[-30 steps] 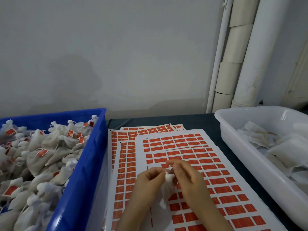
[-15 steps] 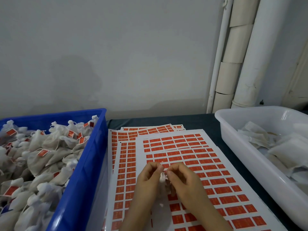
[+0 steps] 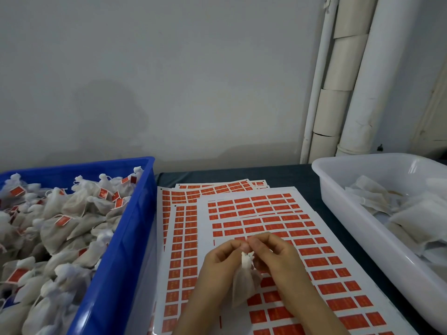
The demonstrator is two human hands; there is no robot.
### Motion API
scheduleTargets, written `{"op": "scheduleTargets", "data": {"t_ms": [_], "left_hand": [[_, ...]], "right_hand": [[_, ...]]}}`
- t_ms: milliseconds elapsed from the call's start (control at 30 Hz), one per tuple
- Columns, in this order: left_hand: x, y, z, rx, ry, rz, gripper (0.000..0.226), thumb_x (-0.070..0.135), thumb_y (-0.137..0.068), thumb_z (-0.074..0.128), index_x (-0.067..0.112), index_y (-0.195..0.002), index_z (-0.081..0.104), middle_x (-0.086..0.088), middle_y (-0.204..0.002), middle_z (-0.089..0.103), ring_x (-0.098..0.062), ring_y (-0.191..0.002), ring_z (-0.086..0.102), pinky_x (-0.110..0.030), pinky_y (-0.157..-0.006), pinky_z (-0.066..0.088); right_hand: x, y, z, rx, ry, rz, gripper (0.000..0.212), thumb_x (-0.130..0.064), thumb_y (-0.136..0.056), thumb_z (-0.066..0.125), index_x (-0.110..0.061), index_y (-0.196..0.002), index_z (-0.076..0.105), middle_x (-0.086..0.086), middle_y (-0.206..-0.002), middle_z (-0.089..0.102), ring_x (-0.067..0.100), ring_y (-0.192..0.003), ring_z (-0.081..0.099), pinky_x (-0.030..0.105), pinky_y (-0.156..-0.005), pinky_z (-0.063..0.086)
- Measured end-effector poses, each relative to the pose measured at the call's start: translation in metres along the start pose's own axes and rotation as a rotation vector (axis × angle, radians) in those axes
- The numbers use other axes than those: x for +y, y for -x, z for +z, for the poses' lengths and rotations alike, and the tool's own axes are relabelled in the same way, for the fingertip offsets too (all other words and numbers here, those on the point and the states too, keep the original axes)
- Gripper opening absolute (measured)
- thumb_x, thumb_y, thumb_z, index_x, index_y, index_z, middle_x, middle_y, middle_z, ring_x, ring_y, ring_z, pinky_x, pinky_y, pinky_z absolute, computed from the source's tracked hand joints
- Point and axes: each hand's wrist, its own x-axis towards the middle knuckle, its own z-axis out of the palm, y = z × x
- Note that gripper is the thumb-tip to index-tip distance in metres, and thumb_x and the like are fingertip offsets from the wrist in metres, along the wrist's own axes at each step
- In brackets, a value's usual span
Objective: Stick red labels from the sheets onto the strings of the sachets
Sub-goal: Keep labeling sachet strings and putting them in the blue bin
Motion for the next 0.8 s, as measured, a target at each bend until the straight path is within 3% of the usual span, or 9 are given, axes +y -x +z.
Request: {"op": "scheduleTargets", "data": {"t_ms": [100,200,267,333,367,433,567,700,800], "left_hand": [[0.002,-0.006,0.004,0.064,-0.007,-0.187,0.028,0.028,-0.097,0.042,0.014,-0.108,0.064,-0.011,-0.118,0.062,-0.018,-0.093,0.056,-0.029,-0.086,0.047],[0.007,-0.004,0.005,0.017,-0.015,-0.243,0.052,0.049,-0.096,0.027,0.016,-0.122,0.057,-0.007,-0.128,0.057,-0.022,-0.114,0.055,-0.034,-0.101,0.04],[0.009,-0.002,0.009,0.003,-0.042,-0.206,0.052,0.06,-0.087,0.028,0.029,-0.114,0.06,0.002,-0.121,0.061,-0.019,-0.112,0.057,-0.033,-0.097,0.045],[0.005,0.001,0.006,0.018,-0.007,-0.079,0.03,0.061,-0.081,0.045,0.041,-0.095,0.062,0.014,-0.105,0.064,-0.008,-0.095,0.064,-0.023,-0.08,0.053],[0.003,0.002,0.005,0.011,-0.021,-0.039,0.013,0.053,-0.081,0.058,0.043,-0.09,0.063,0.017,-0.098,0.065,-0.005,-0.085,0.066,-0.017,-0.068,0.053],[-0.003,0.003,0.005,-0.012,-0.087,0.03,0.025,0.033,-0.074,0.075,0.047,-0.09,0.063,0.019,-0.086,0.065,-0.006,-0.077,0.067,-0.011,-0.055,0.051],[-0.005,0.006,0.005,-0.046,-0.155,0.11,0.036,0.021,-0.08,0.072,0.051,-0.094,0.058,0.016,-0.072,0.063,0.003,-0.071,0.066,-0.008,-0.054,0.049],[-0.009,0.005,0.003,-0.058,-0.201,0.124,0.039,0.02,-0.079,0.072,0.051,-0.097,0.055,0.005,-0.079,0.061,0.002,-0.076,0.064,-0.007,-0.055,0.048],[-0.004,0.008,0.005,-0.118,-0.233,0.102,0.046,0.023,-0.077,0.074,0.057,-0.099,0.052,0.01,-0.085,0.062,0.003,-0.079,0.064,-0.009,-0.057,0.05]], "right_hand": [[0.003,-0.002,0.0,0.003,-0.089,0.088,0.019,-0.029,-0.09,0.052,-0.018,-0.084,0.065,-0.005,-0.052,0.056,0.008,-0.05,0.052,0.019,-0.059,0.05],[0.003,-0.003,-0.003,0.006,-0.235,0.136,0.023,-0.025,-0.094,0.045,-0.011,-0.092,0.063,-0.001,-0.048,0.049,0.01,-0.043,0.044,0.021,-0.053,0.047],[0.002,-0.003,-0.006,0.0,-0.34,0.163,0.026,-0.022,-0.095,0.042,-0.007,-0.092,0.062,0.001,-0.048,0.05,0.009,-0.04,0.04,0.021,-0.049,0.04],[0.0,-0.005,-0.008,0.007,-0.455,0.174,0.028,-0.018,-0.097,0.04,-0.004,-0.082,0.058,0.004,-0.051,0.051,0.01,-0.039,0.041,0.019,-0.044,0.04],[-0.001,-0.006,-0.01,0.022,-0.523,0.175,0.029,-0.014,-0.098,0.038,-0.004,-0.076,0.054,0.004,-0.052,0.05,0.01,-0.039,0.041,0.018,-0.043,0.04],[-0.002,-0.011,-0.015,0.069,-0.648,0.179,0.032,-0.007,-0.098,0.034,-0.007,-0.069,0.048,0.004,-0.051,0.045,0.01,-0.04,0.039,0.018,-0.043,0.039],[-0.002,-0.019,-0.028,0.154,-0.75,0.158,0.034,-0.007,-0.098,0.034,-0.011,-0.067,0.047,0.003,-0.052,0.043,0.009,-0.039,0.038,0.017,-0.042,0.037],[0.001,-0.021,-0.029,0.196,-0.729,0.149,0.03,-0.006,-0.098,0.035,-0.011,-0.07,0.048,0.003,-0.053,0.044,0.009,-0.039,0.038,0.016,-0.042,0.037],[0.001,-0.021,-0.029,0.21,-0.72,0.148,0.028,-0.007,-0.098,0.036,-0.01,-0.073,0.048,0.003,-0.053,0.044,0.008,-0.039,0.037,0.015,-0.043,0.037]]}}
